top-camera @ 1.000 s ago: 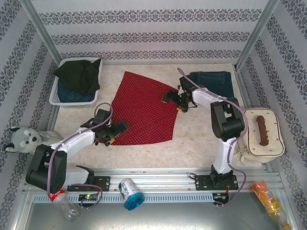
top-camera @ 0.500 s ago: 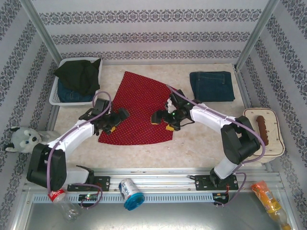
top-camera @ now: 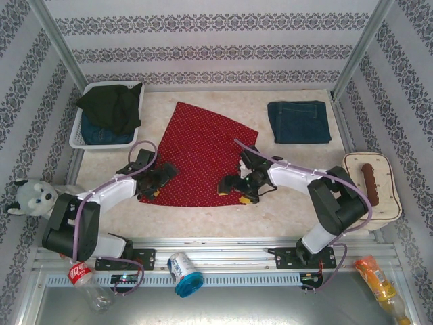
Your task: Fold and stack the skirts
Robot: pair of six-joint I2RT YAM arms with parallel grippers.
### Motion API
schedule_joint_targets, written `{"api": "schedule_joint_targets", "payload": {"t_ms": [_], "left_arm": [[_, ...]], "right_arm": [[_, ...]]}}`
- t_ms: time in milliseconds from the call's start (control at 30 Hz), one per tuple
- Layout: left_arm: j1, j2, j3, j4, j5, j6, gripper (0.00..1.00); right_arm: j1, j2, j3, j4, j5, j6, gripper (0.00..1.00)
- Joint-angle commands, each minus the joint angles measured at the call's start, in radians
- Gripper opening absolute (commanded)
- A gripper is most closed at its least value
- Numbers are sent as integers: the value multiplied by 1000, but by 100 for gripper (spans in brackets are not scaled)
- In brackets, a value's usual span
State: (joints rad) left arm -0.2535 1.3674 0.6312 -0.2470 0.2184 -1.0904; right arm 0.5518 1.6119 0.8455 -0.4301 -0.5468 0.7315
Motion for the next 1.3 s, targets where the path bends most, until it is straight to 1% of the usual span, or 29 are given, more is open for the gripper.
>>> {"api": "schedule_joint_targets", "payload": {"t_ms": [0,67,100,133,200,300,333,400,433,500,600,700,767,867,933,1067,1100,1200,1267], "left_arm": [[18,-39,-2,-44,2,-23,100],[17,-81,30,-110,5,-13,100],[17,-121,42,-165,-20,-16,100],[19,-153,44,-203,-48,-19,100],[24,-230,31,-278,-112,-28,100],[37,-301,-3,-358,-188,-40,100],[44,-320,-20,-380,-203,-48,97],[66,-347,-55,-401,-205,-65,87],[73,-354,-70,-409,-203,-70,84],[86,-367,-99,-414,-202,-83,83],[95,-360,-116,-413,-190,-87,80],[99,-342,-132,-383,-156,-88,66],[101,-323,-147,-338,-142,-90,60],[113,-268,-147,-262,-151,-68,57],[120,-209,-127,-233,-151,-42,53],[123,-116,-95,-188,-153,-1,37],[122,-106,-98,-161,-151,3,31],[121,-98,-75,-141,-135,17,14],[119,-121,-44,-164,-123,33,6]], "right_arm": [[-13,-94,-38,-110,125,38,98],[-16,-152,-33,-135,167,62,98],[-20,-205,-42,-149,209,101,98],[-22,-231,-53,-144,223,125,98],[-36,-291,-108,-104,231,222,98],[-46,-338,-174,-39,238,324,97],[-47,-350,-194,-16,243,353,96],[-47,-369,-222,18,252,390,95],[-49,-373,-228,24,257,396,96],[-51,-374,-233,24,262,401,98],[-52,-364,-233,26,259,396,98],[-52,-353,-234,32,250,392,98],[-52,-349,-243,53,240,398,98],[-52,-348,-262,98,220,411,98],[-51,-349,-267,110,211,411,98],[-49,-346,-277,134,180,402,98],[-46,-341,-281,143,170,403,98],[-40,-322,-297,182,125,424,97],[-34,-313,-301,199,102,442,96]]}}
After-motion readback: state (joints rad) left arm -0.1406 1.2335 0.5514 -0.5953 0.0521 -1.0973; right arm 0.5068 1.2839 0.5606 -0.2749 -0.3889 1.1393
